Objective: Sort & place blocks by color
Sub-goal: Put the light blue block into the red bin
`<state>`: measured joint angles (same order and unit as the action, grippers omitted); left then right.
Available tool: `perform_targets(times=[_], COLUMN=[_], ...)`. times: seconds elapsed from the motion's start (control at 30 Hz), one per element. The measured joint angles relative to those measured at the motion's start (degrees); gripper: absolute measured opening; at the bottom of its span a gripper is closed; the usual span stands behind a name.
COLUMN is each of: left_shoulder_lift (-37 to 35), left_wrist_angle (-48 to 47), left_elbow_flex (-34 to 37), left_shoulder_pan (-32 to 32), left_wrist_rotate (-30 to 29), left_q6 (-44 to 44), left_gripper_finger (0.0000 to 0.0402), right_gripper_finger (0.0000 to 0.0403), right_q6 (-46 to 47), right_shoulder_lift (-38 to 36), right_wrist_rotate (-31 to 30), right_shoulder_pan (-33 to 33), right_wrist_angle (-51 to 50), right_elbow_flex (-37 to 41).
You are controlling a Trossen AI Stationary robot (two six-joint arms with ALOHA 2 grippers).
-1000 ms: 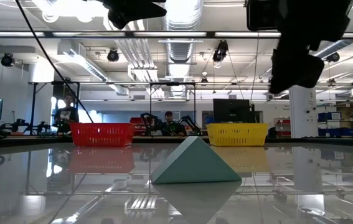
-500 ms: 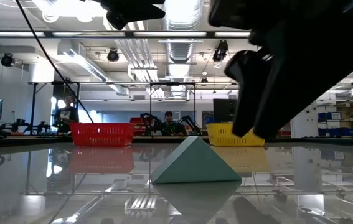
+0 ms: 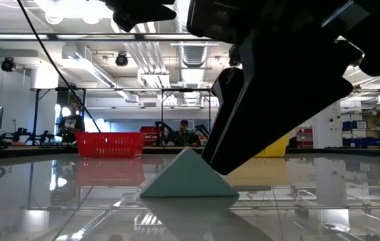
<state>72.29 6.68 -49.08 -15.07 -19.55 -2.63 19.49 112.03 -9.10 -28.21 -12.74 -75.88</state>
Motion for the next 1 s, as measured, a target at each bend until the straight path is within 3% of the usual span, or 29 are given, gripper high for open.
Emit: perform_targets(times=[0.53,1.0], left_shoulder_lift=[0.0,0.0], left_wrist_angle=[0.2,0.0], left_elbow_flex=[0.0,0.0], left_shoulder_pan=[0.0,0.0], left_wrist_rotate=[0.0,0.0], left_q6=[0.3,0.3], left_gripper_finger=[0.0194,0.0194], right_gripper_finger=[0.0211,0.0211], right_q6=[1.6,3.4], right_shoulder_lift=[-2.4,1.3], right_wrist_rotate=[0.0,0.1], right_shoulder_pan=[0.3,0.1], right_wrist_angle=[1.5,4.8], right_elbow_flex=[-0.1,-0.1])
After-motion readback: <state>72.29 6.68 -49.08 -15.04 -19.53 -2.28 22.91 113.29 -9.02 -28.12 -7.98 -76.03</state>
